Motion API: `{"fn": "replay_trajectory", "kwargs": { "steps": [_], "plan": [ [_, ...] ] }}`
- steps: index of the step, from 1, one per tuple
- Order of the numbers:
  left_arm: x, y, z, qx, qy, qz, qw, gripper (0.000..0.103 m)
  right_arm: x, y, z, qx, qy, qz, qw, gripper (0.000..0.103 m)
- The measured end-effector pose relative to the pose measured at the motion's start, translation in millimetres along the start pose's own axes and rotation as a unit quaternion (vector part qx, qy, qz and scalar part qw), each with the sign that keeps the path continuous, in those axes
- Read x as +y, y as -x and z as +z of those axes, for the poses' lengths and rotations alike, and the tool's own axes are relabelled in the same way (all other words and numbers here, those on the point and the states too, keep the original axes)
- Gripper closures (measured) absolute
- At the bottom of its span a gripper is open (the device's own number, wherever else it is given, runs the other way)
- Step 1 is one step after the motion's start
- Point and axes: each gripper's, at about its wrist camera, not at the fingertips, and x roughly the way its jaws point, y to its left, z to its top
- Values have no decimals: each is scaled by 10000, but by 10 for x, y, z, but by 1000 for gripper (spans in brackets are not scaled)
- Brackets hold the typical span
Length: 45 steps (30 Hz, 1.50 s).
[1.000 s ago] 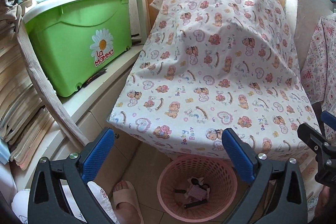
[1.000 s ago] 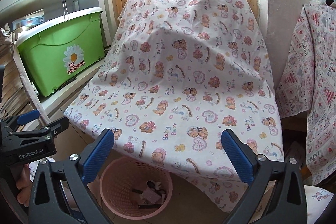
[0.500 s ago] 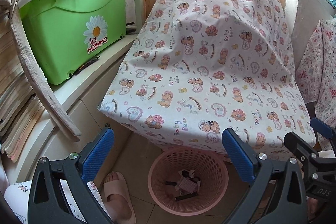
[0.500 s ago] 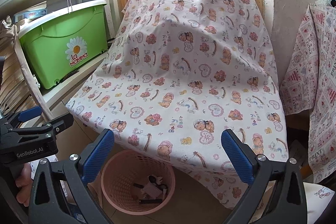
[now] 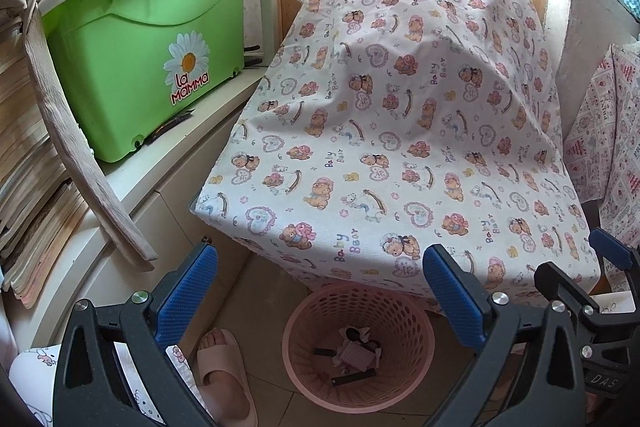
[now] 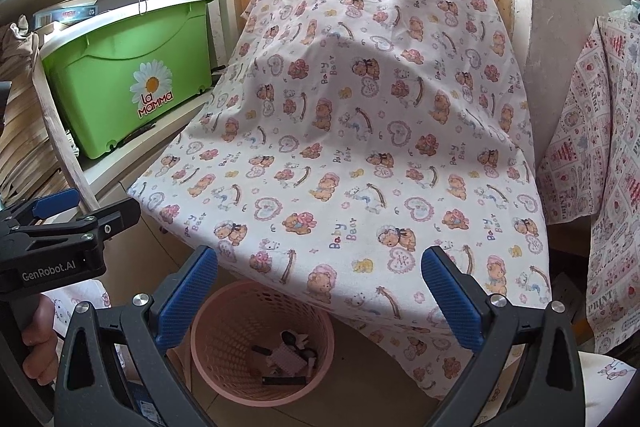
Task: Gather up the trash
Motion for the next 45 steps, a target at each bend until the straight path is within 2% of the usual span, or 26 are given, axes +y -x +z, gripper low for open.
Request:
{"fn": "replay_trajectory", "kwargs": {
  "steps": [6, 12, 29, 45],
  "plan": [
    [56, 47, 33, -134, -21, 79, 9999, 2, 36, 8, -7, -26, 130, -48, 9999, 0],
    [103, 21, 33, -34, 100, -11, 9999, 2, 49, 2, -6, -17, 158, -18, 9999, 0],
    [36, 59, 17, -112, -72, 52, 9999, 2, 61, -13, -18, -5, 171, 15, 9999, 0],
    [51, 148, 32, -330, -34, 74, 9994, 2, 68, -10, -15, -2, 164, 39, 9999, 0]
  ]
}}
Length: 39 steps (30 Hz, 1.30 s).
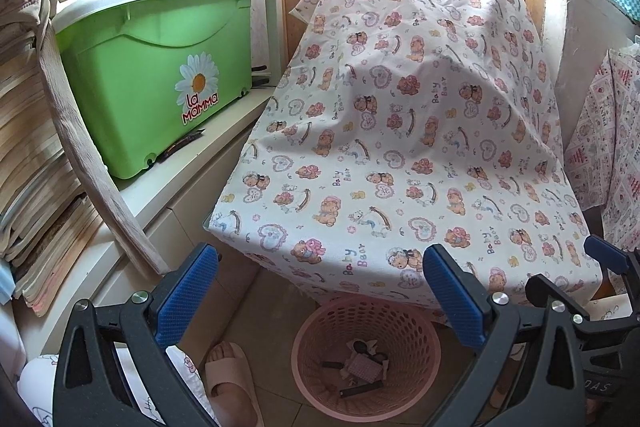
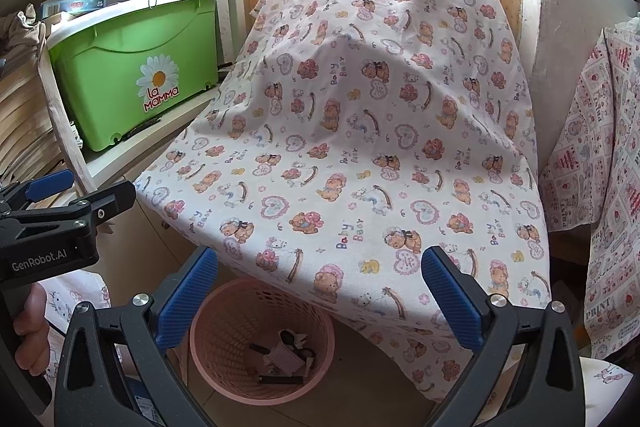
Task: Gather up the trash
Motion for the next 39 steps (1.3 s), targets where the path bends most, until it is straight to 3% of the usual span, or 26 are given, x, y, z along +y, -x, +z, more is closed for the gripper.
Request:
{"fn": "replay_trajectory", "kwargs": {
  "steps": [23, 39],
  "plan": [
    [55, 18, 29, -64, 1, -59, 10000, 2, 42, -2, -5, -41, 37, 2, 10000, 0],
    [10, 27, 16, -188, -139, 121, 9997, 2, 63, 30, 1, -62, 204, 34, 9998, 0]
  ]
}}
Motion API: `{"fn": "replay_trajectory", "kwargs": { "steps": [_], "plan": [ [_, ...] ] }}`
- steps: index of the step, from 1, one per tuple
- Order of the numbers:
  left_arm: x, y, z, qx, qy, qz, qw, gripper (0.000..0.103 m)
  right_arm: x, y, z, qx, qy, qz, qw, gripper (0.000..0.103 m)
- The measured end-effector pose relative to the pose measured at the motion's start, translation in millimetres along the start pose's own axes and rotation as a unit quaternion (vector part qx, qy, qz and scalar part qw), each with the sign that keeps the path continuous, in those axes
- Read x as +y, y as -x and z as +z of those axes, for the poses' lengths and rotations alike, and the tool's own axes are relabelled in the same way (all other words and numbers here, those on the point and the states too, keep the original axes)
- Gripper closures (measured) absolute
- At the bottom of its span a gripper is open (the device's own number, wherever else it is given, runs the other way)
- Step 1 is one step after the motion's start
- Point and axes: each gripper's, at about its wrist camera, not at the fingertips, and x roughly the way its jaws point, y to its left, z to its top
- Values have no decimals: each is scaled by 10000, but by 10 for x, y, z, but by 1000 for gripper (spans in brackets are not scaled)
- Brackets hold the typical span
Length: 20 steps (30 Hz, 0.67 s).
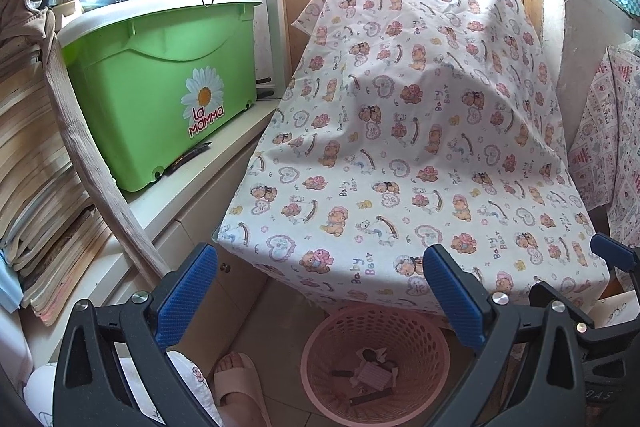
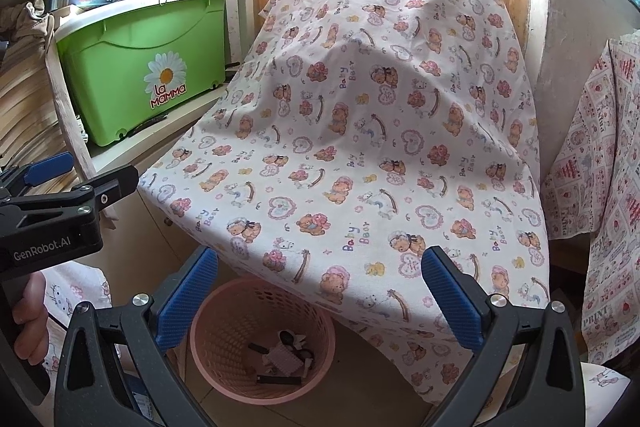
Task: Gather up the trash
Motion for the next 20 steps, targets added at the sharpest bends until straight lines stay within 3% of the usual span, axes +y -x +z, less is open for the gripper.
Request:
{"fn": "replay_trajectory", "kwargs": {
  "steps": [20],
  "plan": [
    [-22, -60, -29, 54, -11, 28, 10000, 2, -40, 63, 20, -57, -93, -2, 9999, 0]
  ]
}}
